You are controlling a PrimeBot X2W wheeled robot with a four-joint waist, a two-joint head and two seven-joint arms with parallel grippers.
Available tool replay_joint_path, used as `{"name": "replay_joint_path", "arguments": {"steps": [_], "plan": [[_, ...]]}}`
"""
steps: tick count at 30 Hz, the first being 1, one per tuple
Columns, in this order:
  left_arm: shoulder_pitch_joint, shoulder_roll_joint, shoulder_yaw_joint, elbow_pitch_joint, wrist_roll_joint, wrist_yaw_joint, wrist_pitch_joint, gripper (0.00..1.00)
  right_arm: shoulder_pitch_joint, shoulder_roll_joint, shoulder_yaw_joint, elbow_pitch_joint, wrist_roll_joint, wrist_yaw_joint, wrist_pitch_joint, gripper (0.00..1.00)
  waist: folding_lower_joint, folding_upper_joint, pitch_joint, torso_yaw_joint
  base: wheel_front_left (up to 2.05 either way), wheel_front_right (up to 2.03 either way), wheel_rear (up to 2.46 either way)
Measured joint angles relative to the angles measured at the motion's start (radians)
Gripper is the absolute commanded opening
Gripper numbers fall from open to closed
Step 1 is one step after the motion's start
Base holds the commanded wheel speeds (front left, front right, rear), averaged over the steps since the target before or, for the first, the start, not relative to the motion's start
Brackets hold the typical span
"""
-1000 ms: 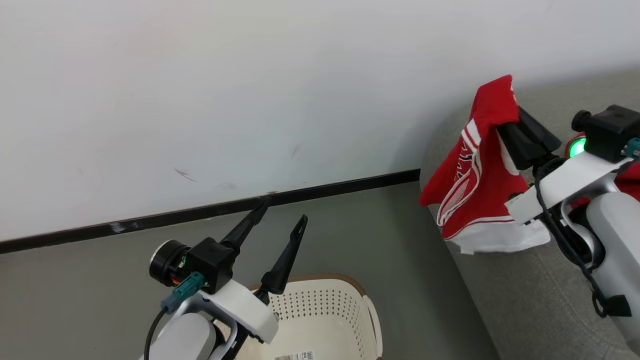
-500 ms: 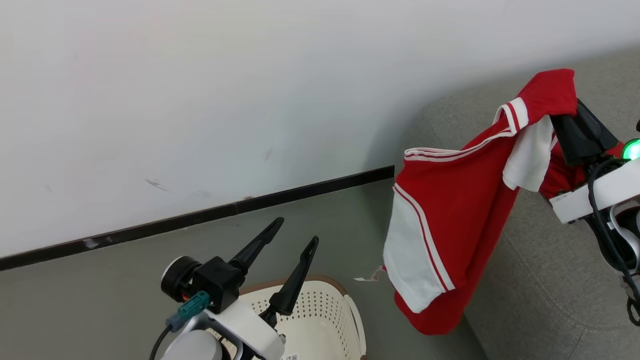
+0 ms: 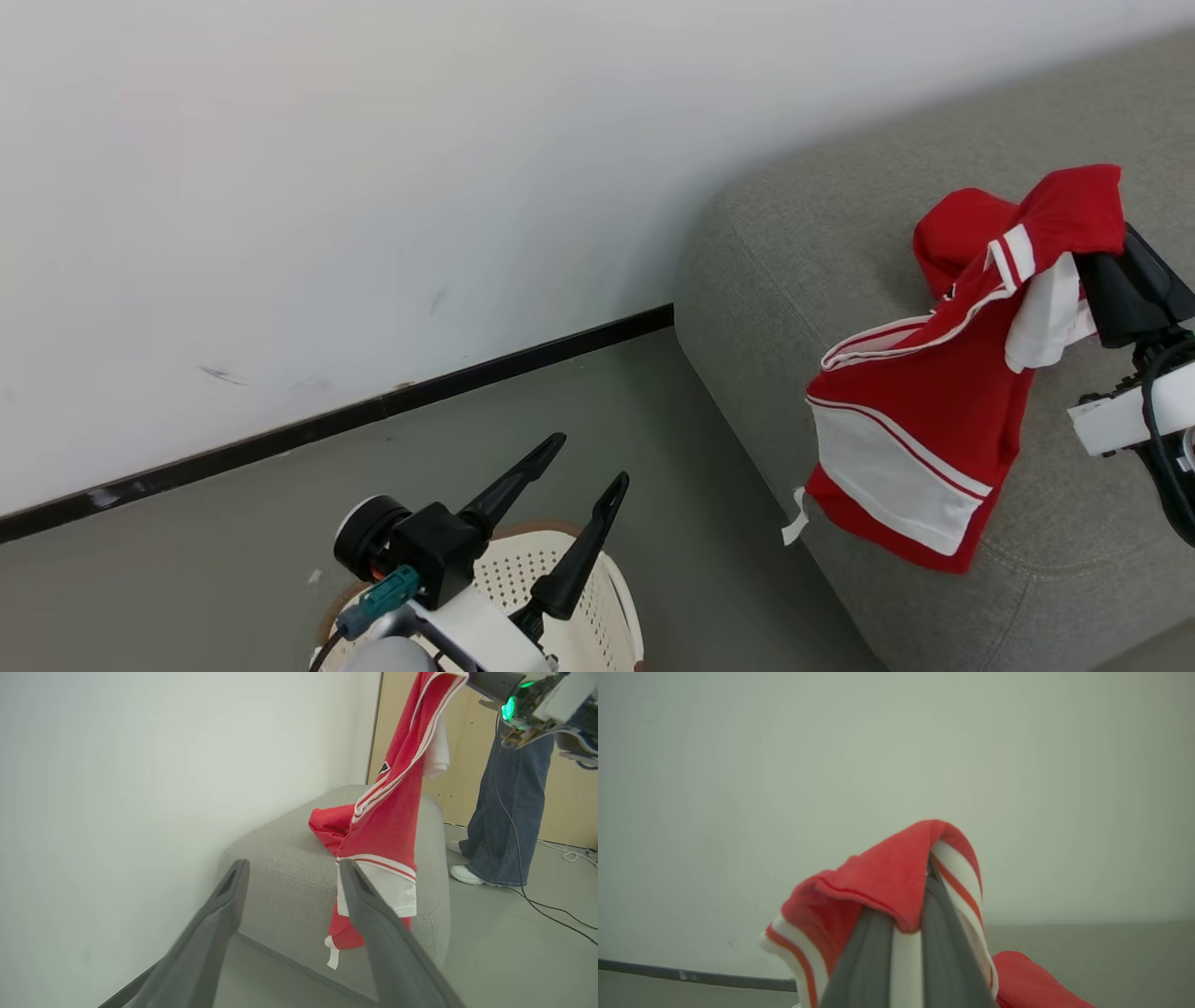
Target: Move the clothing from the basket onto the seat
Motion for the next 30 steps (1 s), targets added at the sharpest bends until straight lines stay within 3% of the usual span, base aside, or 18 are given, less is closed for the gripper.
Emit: {"name": "replay_joint_path", "arguments": {"steps": [18,23,30], "plan": [[0.012,-0.004,0.002,-0.023,0.013,0.003,-0.004,1.00,0.039,0.045,-0.017,-0.036,0.103,0.000,0.065,0.00,0.0000,0.0000,0.040,-0.081,0.00,0.00,0.00],[0.012,0.014,0.018,-0.040,0.022,0.019,-0.004,1.00,-0.098,0.042,-0.042,-0.016,0.117,0.000,0.115,0.00,0.0000,0.0000,0.070,-0.085,0.00,0.00,0.00],[0.009,0.031,0.036,-0.084,0.048,0.039,-0.005,1.00,-0.348,0.002,-0.187,0.064,0.127,0.000,0.173,0.00,0.0000,0.0000,0.117,-0.080,0.00,0.00,0.00]]}}
